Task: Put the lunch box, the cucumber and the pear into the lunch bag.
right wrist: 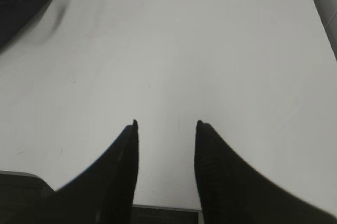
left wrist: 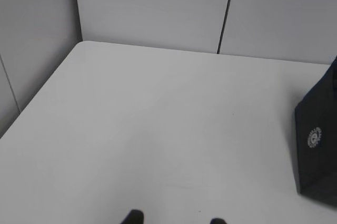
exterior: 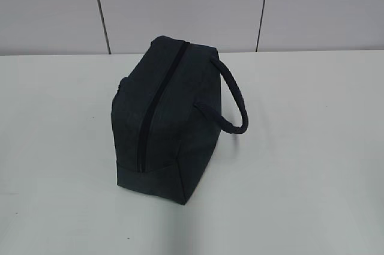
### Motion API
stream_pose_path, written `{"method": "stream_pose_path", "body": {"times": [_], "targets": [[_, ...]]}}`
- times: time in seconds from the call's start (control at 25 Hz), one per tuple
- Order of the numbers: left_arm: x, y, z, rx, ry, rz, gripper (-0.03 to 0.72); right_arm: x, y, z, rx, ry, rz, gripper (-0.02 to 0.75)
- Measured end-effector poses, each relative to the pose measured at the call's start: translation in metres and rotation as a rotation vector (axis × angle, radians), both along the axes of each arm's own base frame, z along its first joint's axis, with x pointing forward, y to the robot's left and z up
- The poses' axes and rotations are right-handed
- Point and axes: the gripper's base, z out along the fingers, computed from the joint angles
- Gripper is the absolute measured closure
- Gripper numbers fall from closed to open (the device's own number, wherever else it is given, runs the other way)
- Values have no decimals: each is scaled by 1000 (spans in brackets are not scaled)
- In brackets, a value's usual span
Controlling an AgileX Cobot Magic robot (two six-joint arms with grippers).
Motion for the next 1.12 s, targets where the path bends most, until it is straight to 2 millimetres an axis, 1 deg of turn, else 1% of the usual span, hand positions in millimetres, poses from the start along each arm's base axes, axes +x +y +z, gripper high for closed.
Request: {"method": "stream_pose_path", "body": {"times": [1.12], "targets": [[0,0,0,0,0,-15,446,0,0,0,0,0,0,445]]}}
